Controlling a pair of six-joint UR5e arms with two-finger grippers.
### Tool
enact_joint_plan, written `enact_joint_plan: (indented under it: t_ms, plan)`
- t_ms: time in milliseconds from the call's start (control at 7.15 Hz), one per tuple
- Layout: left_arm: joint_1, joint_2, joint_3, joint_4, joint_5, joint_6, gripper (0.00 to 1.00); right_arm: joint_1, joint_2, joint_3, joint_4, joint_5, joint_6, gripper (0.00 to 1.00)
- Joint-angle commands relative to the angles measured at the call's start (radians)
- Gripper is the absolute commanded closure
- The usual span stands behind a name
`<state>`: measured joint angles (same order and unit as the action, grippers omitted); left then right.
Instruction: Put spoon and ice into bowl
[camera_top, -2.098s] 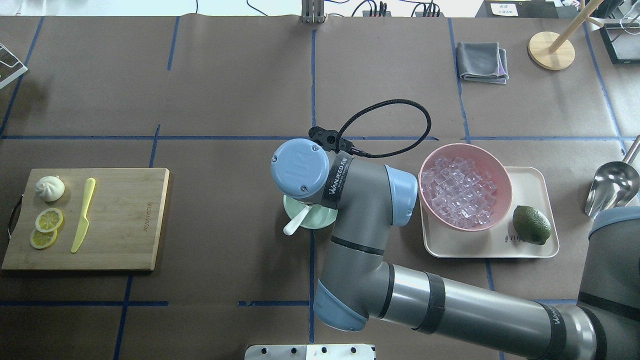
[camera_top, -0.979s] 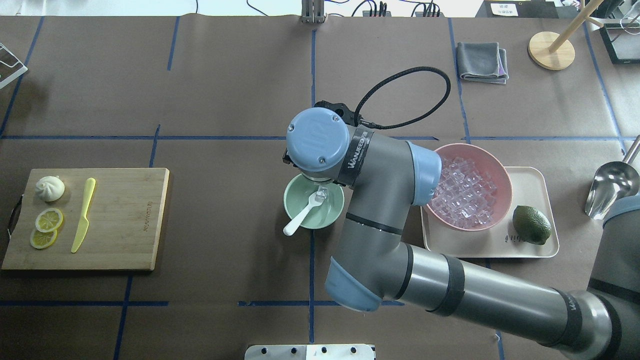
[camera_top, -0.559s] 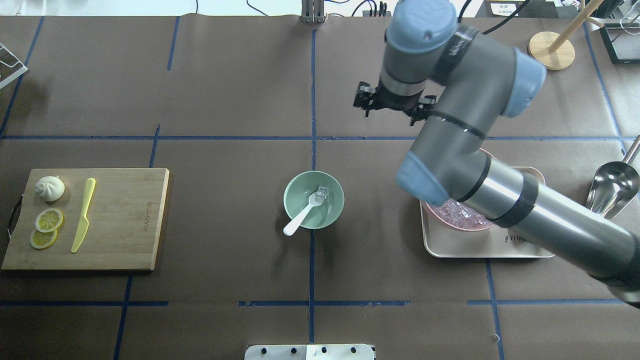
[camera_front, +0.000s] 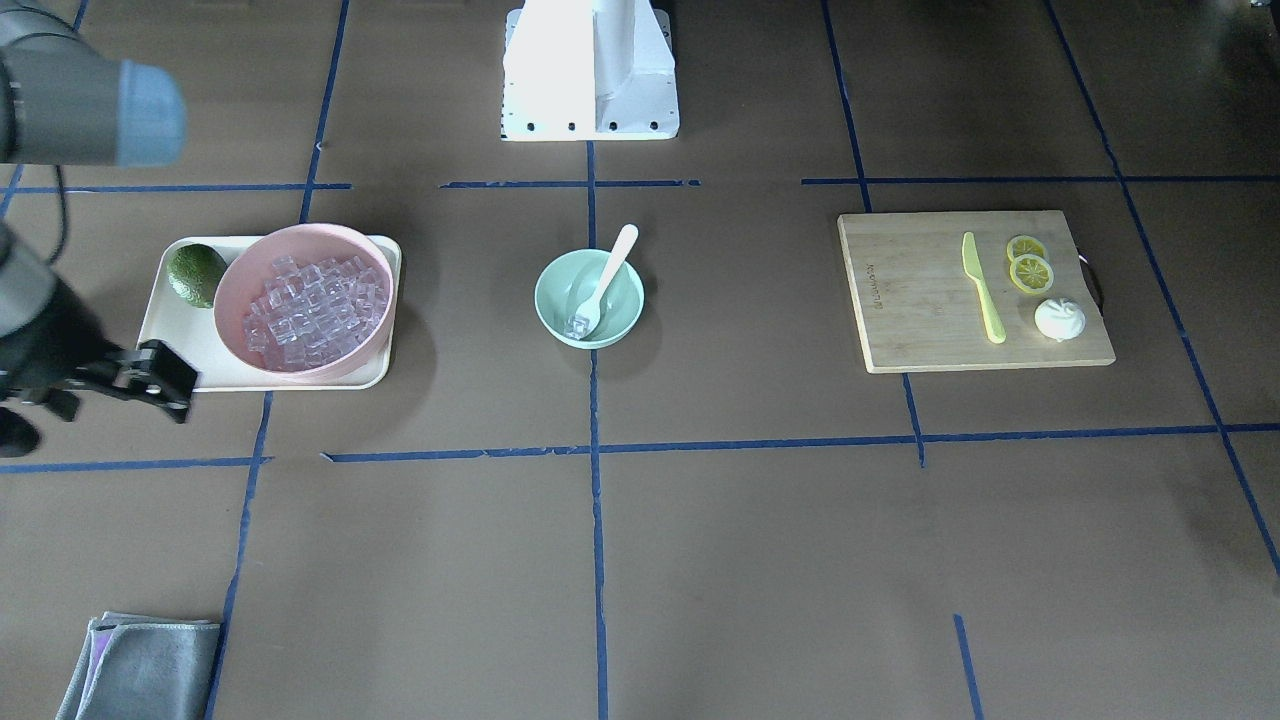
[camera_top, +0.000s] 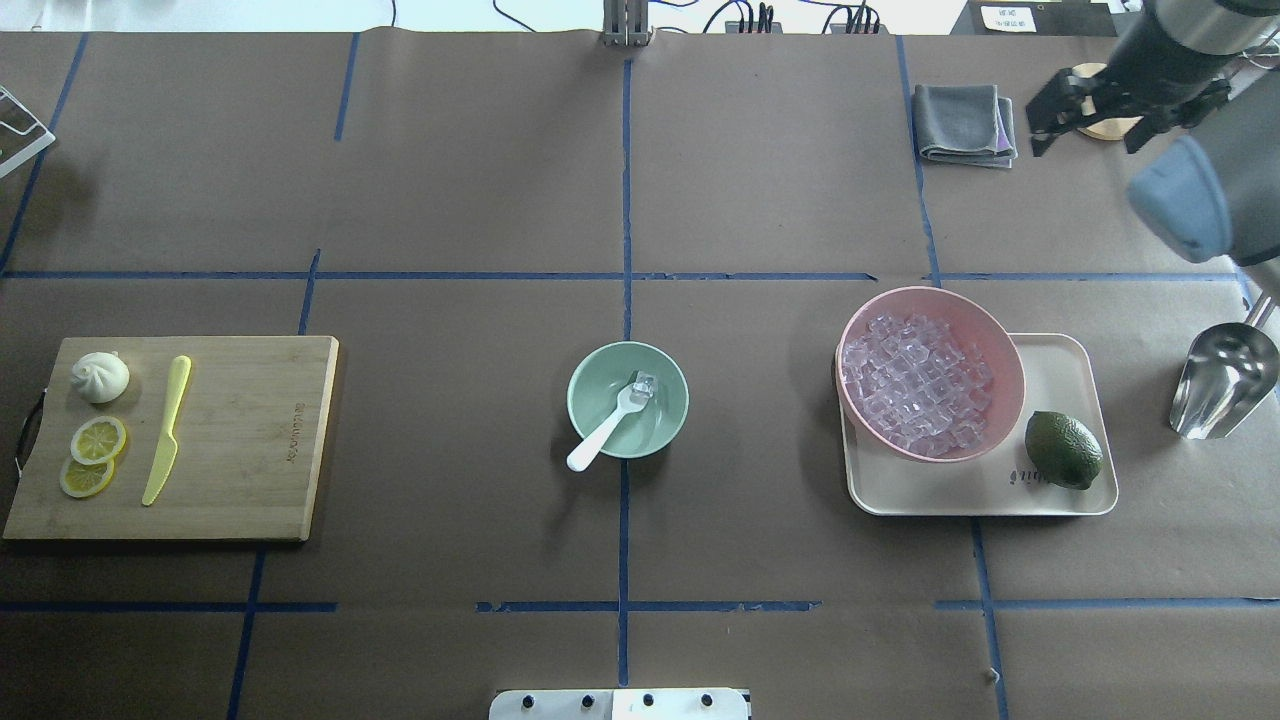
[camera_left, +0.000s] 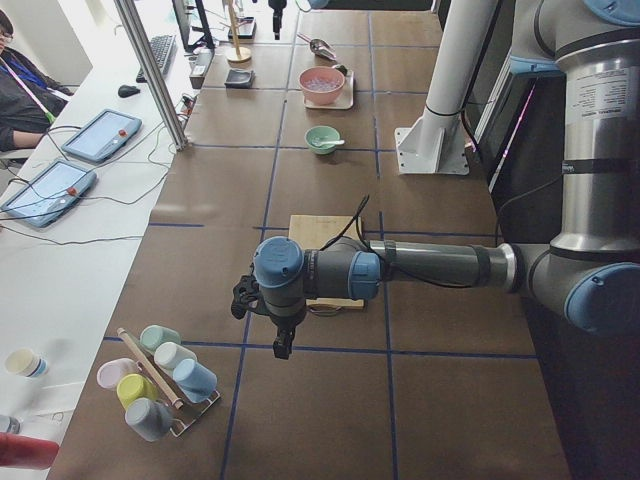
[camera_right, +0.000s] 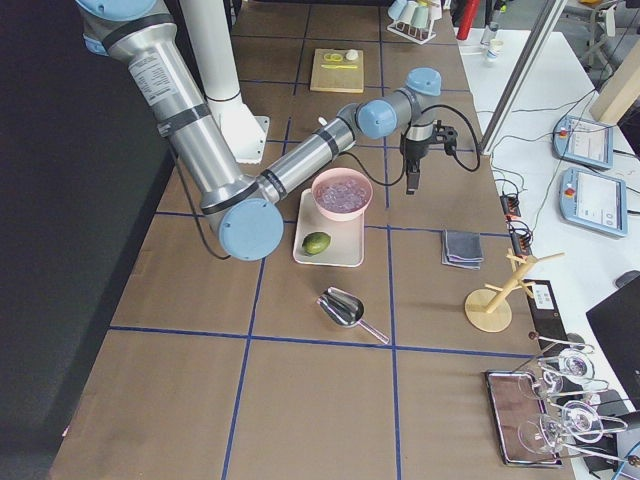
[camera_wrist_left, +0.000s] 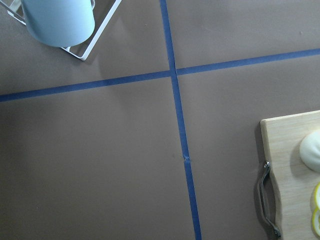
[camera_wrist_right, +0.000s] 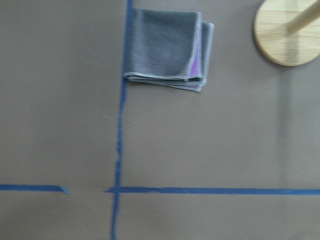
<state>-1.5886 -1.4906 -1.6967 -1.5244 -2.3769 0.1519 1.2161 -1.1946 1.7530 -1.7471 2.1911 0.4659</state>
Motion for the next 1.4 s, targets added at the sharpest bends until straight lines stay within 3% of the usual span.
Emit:
enact_joint_plan:
  t_ms: [0,280,559,1259]
  plan:
    - [-0.001,-0.008,-0.018,0.041,0.002,0.0,0.0,0.172,-0.207,0.028,0.009,0.038,-0.351,0.0]
    - [-0.002,-0.002,-0.02,0.038,0.005,0.006,0.0,0.311,-0.351,0.028,0.011,0.078,-0.583,0.0]
    - [-0.002,0.009,-0.024,0.032,0.005,0.005,0.0,0.384,-0.481,0.028,0.011,0.078,-0.641,0.0]
    - [-0.002,0.032,-0.057,0.023,-0.004,0.011,0.0,0.393,-0.533,0.043,0.011,0.079,-0.633,0.0]
